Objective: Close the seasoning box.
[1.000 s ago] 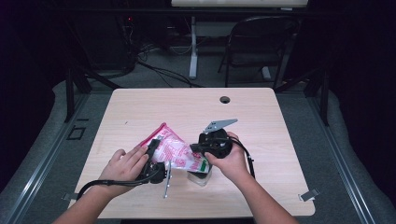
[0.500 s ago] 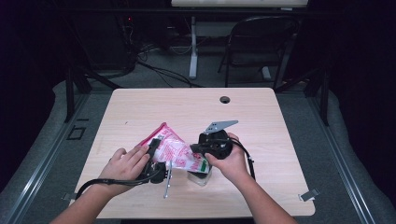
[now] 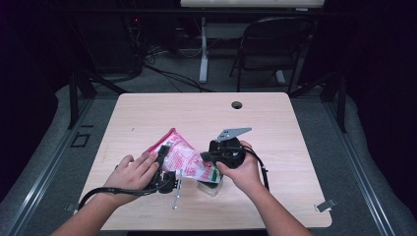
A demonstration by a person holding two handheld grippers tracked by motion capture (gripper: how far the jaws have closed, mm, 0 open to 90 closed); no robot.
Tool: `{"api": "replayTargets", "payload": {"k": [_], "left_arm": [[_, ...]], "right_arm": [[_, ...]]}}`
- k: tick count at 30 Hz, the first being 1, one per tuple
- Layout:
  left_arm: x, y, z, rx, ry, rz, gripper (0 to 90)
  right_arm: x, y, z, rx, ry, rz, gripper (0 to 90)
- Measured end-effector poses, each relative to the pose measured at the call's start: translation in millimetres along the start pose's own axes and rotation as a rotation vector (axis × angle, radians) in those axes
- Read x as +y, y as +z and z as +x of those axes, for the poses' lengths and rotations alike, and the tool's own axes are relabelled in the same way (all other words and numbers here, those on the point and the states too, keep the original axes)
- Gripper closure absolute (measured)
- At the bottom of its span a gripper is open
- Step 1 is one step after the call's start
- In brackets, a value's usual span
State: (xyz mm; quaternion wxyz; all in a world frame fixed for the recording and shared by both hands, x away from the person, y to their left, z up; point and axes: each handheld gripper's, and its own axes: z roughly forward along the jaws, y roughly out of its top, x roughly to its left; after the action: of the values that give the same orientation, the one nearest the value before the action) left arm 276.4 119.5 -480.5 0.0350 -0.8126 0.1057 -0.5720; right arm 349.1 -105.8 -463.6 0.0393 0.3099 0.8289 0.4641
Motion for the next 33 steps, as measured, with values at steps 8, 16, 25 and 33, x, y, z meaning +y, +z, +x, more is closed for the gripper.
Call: {"api": "replayTargets", "payload": {"k": [8, 16, 25, 33], "left_arm": [[0.8, -1.1, 0.2, 0.014, 0.017, 0.001, 65.2], [1.2, -1.6, 0.1, 0.014, 0.017, 0.001, 65.6], [3.0, -1.9, 1.7, 0.018, 0.036, 0.002, 65.9], [3.8, -2.0, 2.0, 0.026, 0.063, 0.008, 66.2]], "right_arm": [[-0.9, -0.1, -0.5, 0.003, -0.003, 0.003, 90.0], [-1.7, 0.2, -0.2, 0.002, 0.005, -0.002, 90.0], [-2.2, -0.6, -1.1, 0.002, 0.005, -0.003, 90.0], [-4.3, 0.2, -2.3, 0.002, 0.012, -0.007, 90.0]]}}
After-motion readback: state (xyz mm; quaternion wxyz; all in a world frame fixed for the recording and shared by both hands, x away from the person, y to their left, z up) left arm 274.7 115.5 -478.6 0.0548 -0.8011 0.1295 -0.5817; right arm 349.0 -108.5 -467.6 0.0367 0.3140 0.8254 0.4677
